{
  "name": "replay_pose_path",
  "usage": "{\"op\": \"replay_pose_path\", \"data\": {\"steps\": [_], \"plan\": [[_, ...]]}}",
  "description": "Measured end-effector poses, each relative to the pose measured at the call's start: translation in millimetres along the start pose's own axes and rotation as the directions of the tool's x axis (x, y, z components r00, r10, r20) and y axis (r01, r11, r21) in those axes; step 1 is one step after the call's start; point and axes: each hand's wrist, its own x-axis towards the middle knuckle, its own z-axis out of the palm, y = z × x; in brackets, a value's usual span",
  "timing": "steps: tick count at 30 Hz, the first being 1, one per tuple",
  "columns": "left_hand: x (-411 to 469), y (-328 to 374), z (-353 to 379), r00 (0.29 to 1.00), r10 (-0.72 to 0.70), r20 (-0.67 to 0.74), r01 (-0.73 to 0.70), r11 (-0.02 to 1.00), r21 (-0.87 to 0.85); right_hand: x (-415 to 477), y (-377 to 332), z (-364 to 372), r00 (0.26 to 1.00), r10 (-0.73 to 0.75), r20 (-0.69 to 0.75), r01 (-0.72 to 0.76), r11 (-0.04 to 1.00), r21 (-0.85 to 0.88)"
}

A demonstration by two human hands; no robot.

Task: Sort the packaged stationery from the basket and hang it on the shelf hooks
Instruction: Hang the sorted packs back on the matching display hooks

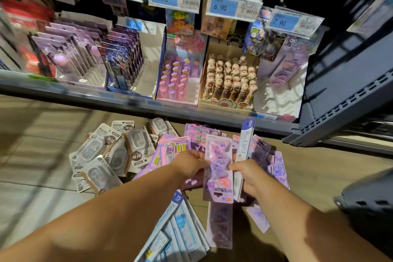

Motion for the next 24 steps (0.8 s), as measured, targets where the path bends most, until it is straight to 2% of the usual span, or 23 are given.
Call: {"op": "replay_pose_path", "data": {"steps": [3, 5, 7, 9, 11, 14, 19, 21, 24], "plan": [[0, -2, 8, 1.0, -0.018, 0.01, 0.017, 0.995, 0.094, 15, 8, -23, 0.99, 0.003, -0.139, -0.014, 0.997, -0.082], [-3, -4, 13, 0.999, -0.042, 0.008, 0.041, 0.997, 0.068, 20, 7, -34, 0.974, -0.005, -0.226, -0.054, 0.966, -0.254], [-6, -5, 14, 0.999, -0.045, 0.014, 0.044, 0.999, 0.032, 19, 2, -41, 0.925, -0.082, -0.371, -0.111, 0.876, -0.47], [-6, -4, 14, 0.999, -0.04, 0.034, 0.04, 0.999, 0.001, 15, -3, -42, 0.894, -0.186, -0.408, -0.062, 0.85, -0.523], [-4, -2, 12, 0.999, -0.017, 0.049, 0.02, 0.999, -0.048, 10, -8, -32, 0.912, -0.238, -0.334, 0.041, 0.863, -0.504], [-4, 3, 6, 0.999, 0.009, 0.033, -0.003, 0.982, -0.19, 1, -9, -3, 0.957, -0.263, -0.12, 0.165, 0.837, -0.521], [-3, 10, -10, 0.999, 0.05, 0.008, -0.044, 0.928, -0.37, -20, -2, 47, 0.926, -0.36, 0.116, 0.365, 0.769, -0.524], [-7, 6, -20, 0.999, 0.035, -0.04, -0.047, 0.924, -0.378, -30, 2, 60, 0.904, -0.387, 0.183, 0.425, 0.762, -0.488], [-20, -4, -36, 1.0, 0.011, -0.014, -0.016, 0.936, -0.352, -41, 13, 69, 0.897, -0.37, 0.242, 0.442, 0.756, -0.483]]}}
